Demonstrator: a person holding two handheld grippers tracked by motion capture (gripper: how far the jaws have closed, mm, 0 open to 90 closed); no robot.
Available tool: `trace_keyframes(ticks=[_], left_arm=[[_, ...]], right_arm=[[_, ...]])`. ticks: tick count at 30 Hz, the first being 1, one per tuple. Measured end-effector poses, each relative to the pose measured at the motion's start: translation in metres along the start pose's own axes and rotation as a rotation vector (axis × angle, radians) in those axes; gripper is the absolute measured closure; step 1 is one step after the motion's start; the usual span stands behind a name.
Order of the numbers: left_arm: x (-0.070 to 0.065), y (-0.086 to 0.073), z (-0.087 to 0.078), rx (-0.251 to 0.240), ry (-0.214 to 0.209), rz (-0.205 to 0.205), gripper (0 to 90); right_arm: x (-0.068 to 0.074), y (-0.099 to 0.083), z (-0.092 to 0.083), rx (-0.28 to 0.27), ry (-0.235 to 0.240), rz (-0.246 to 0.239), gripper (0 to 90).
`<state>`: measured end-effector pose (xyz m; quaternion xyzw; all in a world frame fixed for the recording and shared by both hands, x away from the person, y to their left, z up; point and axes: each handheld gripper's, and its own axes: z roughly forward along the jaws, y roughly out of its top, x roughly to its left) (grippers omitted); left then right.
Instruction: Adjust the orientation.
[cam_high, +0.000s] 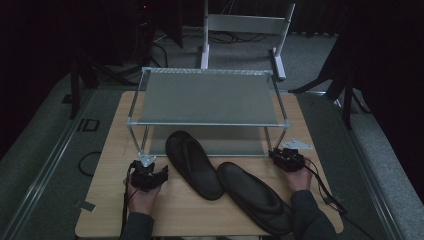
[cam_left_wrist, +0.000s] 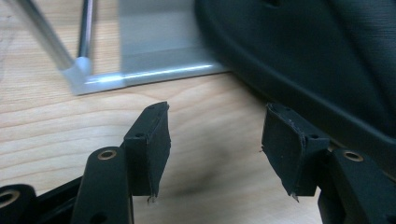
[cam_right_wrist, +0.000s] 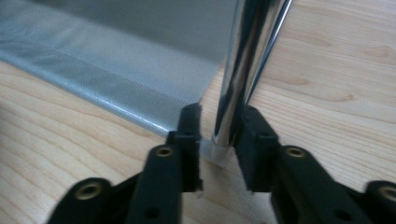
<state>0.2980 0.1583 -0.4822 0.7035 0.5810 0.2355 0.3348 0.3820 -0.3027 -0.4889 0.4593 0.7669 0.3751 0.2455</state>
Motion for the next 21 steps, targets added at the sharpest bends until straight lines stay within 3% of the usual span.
trace_keyframes(ticks=[6, 11, 21], left_arm=[[-0.012, 0.003, -0.013, -0.032, -0.06, 0.008, 40.9], [-0.029, 0.009, -0.023, -0.063, -0.104, 0.044, 39.9], [-0.059, 0.012, -0.014, -0.059, -0.145, 0.101, 34.4]], right_arm=[[-0.003, 0.0, 0.001, 0.005, 0.0, 0.006, 78.7], [-0.004, 0.0, 0.001, 0.01, 0.007, 0.003, 79.2], [-0.004, 0.001, 0.001, 0.014, 0.013, 0.001, 79.2]])
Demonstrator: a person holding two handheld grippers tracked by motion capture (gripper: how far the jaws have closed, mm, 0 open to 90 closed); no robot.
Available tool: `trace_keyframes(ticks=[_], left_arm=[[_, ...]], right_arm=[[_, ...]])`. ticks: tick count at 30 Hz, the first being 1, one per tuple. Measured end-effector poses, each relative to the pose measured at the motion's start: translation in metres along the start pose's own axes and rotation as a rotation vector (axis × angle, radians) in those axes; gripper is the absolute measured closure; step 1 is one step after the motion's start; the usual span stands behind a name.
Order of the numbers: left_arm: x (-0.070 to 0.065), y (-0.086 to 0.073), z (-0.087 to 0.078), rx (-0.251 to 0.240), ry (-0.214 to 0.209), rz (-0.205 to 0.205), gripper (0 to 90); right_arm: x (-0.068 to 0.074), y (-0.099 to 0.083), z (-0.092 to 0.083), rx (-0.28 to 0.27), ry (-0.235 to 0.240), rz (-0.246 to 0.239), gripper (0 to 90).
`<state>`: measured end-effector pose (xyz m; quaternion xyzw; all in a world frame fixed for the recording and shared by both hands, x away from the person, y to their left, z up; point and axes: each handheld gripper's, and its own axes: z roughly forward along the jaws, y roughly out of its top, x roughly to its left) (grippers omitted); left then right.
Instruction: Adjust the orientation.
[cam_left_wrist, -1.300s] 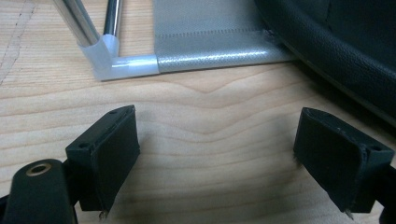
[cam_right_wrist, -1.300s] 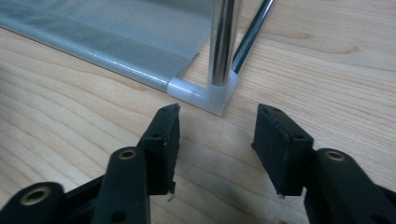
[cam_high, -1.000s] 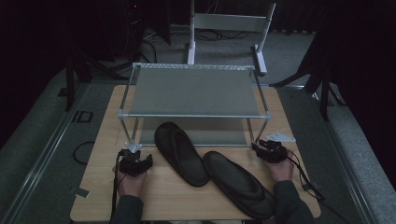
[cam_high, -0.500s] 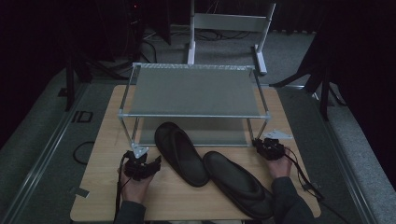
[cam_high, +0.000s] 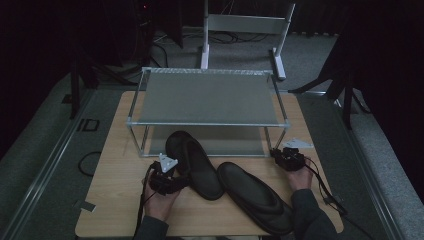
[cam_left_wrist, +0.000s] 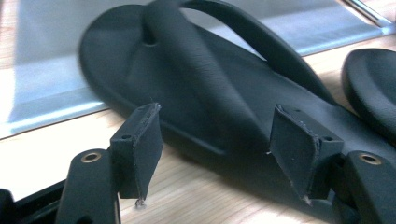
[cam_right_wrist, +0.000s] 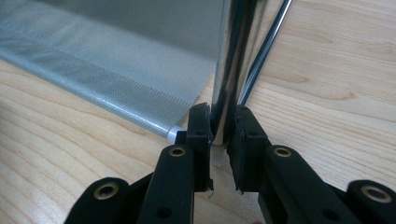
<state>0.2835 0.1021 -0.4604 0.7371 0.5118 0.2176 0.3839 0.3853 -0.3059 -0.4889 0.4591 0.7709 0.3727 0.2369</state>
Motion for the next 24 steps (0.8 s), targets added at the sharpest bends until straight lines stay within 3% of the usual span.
trace_keyframes(ticks=[6, 10, 12, 18, 21, 24], left_arm=[[-0.011, 0.0, 0.016, 0.019, -0.013, 0.047, 32.9], [-0.013, 0.001, 0.023, 0.038, 0.007, 0.064, 35.7], [-0.012, 0.001, 0.027, 0.052, 0.021, 0.059, 39.4], [-0.008, 0.004, 0.028, 0.057, 0.011, 0.064, 43.3], [0.0, 0.006, 0.027, 0.053, 0.034, 0.054, 52.6], [0.008, 0.007, 0.027, 0.052, 0.006, 0.046, 55.1]], right_arm=[[-0.001, -0.001, 0.0, -0.002, 0.007, 0.006, 79.1], [-0.001, -0.001, 0.001, -0.004, 0.009, 0.006, 79.1], [-0.001, -0.002, 0.002, -0.004, 0.006, 0.007, 78.8], [-0.002, -0.005, 0.003, -0.007, 0.019, 0.015, 77.4], [-0.002, -0.004, 0.002, -0.006, 0.019, 0.009, 77.5], [-0.002, -0.004, 0.002, -0.006, 0.019, 0.007, 77.6]])
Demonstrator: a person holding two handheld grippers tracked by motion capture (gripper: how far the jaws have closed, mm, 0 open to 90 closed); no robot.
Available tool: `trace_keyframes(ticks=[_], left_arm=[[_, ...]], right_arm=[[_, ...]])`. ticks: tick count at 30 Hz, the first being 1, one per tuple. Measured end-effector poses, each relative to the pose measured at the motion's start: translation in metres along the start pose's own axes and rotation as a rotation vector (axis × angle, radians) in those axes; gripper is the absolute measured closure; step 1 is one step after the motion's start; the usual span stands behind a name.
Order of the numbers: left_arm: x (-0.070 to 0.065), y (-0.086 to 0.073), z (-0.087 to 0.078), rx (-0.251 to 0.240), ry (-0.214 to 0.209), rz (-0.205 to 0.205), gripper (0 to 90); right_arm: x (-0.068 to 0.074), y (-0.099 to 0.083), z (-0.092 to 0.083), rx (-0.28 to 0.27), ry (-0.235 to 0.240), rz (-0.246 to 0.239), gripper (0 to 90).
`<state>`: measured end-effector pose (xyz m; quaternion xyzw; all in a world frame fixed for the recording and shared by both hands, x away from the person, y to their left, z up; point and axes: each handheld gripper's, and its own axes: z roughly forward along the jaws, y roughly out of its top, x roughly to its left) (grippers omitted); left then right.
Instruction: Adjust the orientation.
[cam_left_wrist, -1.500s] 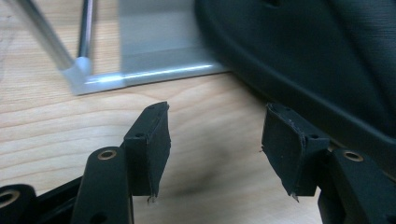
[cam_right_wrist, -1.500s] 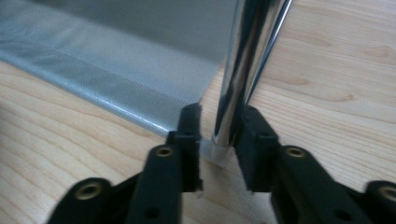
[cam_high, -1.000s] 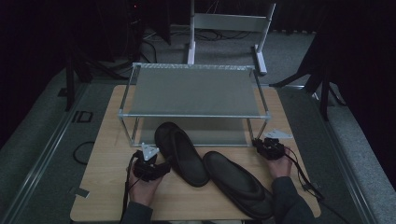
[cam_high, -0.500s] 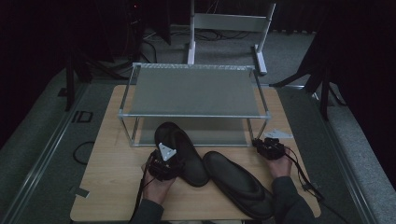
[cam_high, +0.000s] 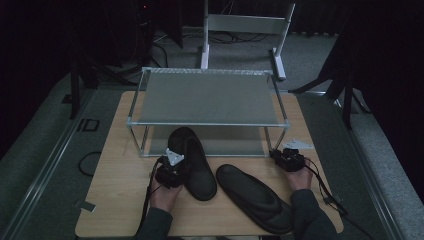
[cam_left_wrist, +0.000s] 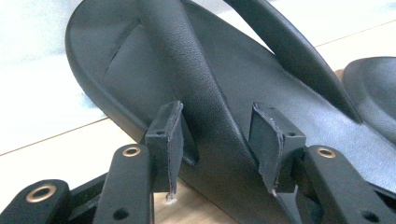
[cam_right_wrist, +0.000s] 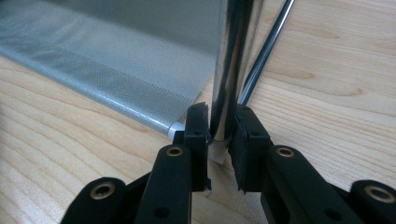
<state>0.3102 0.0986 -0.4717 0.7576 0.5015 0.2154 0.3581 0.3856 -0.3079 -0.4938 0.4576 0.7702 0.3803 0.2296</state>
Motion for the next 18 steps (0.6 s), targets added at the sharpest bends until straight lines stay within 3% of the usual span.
trace_keyframes(ticks=[9, 18], left_arm=[[0.005, 0.006, 0.008, -0.026, 0.001, 0.007, 61.3], [0.012, 0.014, 0.021, -0.081, 0.034, -0.046, 70.7]], right_arm=[[0.0, 0.001, 0.0, 0.004, -0.002, -0.007, 77.7], [0.0, 0.0, 0.0, 0.001, 0.003, -0.005, 77.7]])
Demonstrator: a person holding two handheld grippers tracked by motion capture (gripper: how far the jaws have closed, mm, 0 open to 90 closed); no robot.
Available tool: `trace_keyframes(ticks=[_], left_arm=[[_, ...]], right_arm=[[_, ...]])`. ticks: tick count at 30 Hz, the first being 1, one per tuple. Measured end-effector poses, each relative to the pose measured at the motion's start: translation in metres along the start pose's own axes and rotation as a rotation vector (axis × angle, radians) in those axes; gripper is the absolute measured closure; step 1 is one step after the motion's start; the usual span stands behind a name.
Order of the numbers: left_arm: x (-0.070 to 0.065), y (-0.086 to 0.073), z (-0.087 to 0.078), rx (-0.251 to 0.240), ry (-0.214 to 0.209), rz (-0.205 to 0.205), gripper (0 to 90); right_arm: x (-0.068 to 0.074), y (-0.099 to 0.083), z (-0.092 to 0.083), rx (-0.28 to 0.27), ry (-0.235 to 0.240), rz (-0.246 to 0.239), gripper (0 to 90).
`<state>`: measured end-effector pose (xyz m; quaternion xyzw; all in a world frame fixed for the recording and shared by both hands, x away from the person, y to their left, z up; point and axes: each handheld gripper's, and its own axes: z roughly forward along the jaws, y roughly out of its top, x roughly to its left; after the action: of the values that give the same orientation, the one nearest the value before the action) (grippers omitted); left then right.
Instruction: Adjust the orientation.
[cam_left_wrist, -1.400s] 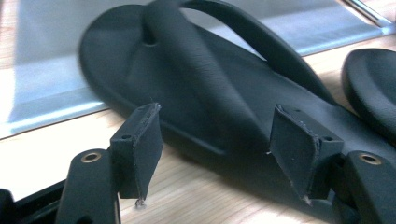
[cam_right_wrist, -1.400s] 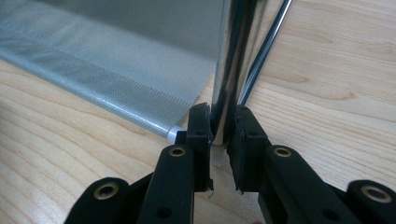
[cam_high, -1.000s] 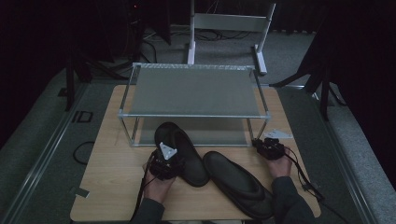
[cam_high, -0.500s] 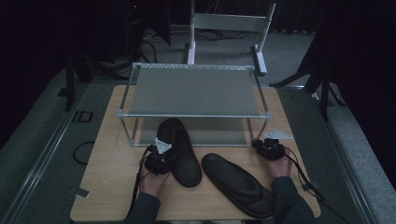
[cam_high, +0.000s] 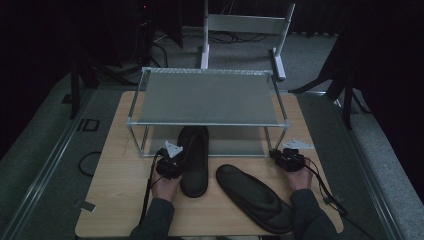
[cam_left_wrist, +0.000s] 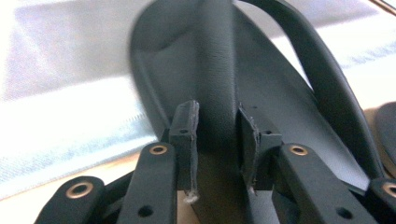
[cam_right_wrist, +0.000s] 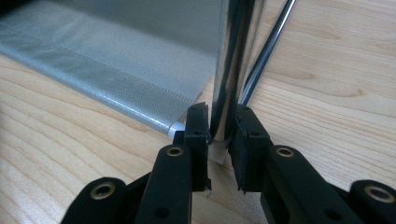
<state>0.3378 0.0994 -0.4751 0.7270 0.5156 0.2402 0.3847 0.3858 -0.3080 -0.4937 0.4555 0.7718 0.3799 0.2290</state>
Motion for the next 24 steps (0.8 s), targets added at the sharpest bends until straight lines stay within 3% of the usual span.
trace_keyframes(ticks=[6, 18, 21, 24], left_arm=[[0.0, 0.004, 0.009, -0.05, 0.03, -0.049, 73.1], [0.005, 0.019, 0.036, -0.066, 0.073, -0.036, 73.2], [0.005, 0.02, 0.039, -0.068, 0.076, -0.032, 70.6], [0.004, 0.017, 0.034, -0.067, 0.073, -0.029, 59.6]], right_arm=[[0.0, 0.0, 0.0, -0.002, 0.001, 0.001, 77.7], [-0.001, -0.001, 0.0, -0.005, 0.005, 0.004, 77.7], [-0.001, -0.001, 0.0, -0.006, 0.004, 0.005, 77.7], [-0.001, -0.001, 0.0, -0.008, 0.005, 0.006, 77.7]])
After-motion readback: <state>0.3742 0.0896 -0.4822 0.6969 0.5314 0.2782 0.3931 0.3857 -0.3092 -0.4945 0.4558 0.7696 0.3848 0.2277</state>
